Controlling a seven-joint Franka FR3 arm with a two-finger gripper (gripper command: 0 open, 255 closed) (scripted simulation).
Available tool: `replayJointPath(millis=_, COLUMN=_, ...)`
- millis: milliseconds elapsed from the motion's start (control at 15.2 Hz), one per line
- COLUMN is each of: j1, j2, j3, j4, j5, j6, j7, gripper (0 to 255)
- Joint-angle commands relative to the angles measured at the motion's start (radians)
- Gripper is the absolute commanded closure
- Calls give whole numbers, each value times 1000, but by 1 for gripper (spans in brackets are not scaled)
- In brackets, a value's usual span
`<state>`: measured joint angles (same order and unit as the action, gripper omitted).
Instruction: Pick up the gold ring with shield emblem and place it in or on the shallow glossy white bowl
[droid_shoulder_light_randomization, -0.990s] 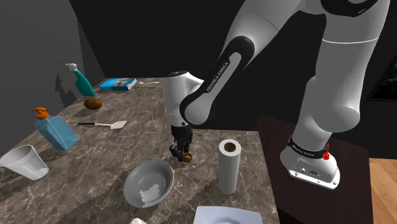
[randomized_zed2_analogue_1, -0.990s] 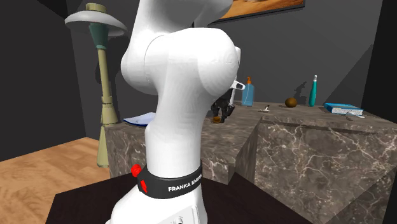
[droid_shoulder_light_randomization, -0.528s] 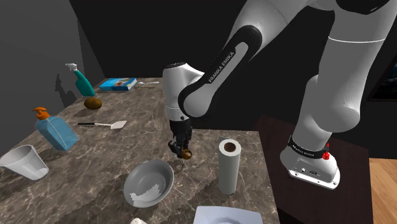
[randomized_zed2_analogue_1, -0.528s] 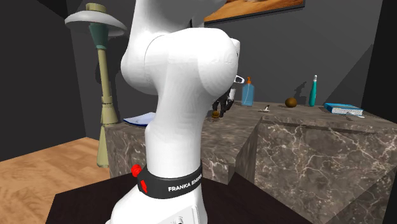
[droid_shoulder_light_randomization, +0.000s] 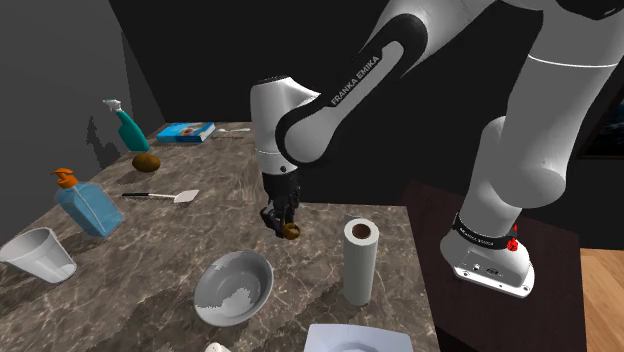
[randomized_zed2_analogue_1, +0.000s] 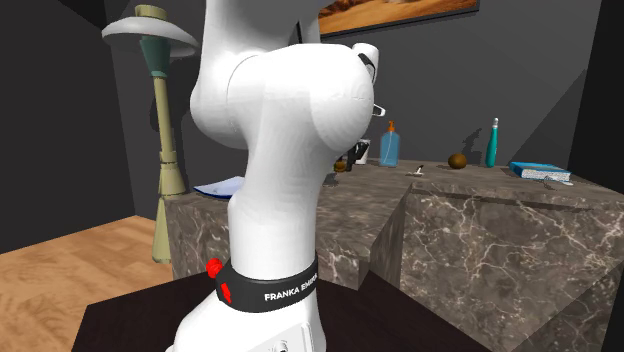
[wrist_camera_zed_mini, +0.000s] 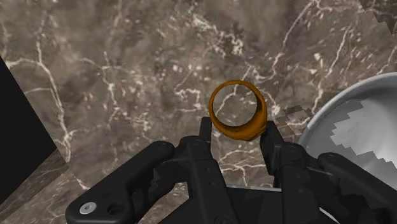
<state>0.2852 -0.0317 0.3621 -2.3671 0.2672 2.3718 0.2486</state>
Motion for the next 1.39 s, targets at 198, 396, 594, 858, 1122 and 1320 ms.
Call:
replayJointPath(millis=198, j1=-2, j2=-49, j3=-4, j4=23, j5=6, j6=-71, j7=4, gripper=255)
replayJointPath(millis=396, j1=-3, j2=-74, j3=-7, j4=41, j5=7, j6=-113, j7=7, gripper=255)
replayJointPath(millis=594, j1=11, j2=-22, j3=17, j4=106, j5=-19, j6=-119, j7=64, gripper=255)
replayJointPath(millis=858, j1=46, j2=98, j3=55, j4=238, j5=-86, j6=-122, j7=179, gripper=255)
replayJointPath(millis=1122, j1=97, j2=227, j3=75, j4=390, j5=-165, j6=-141, j7=290, gripper=255)
replayJointPath(millis=1320, j1=138, j2=312, j3=77, j4=498, j5=-214, j6=-164, j7=354, gripper=255)
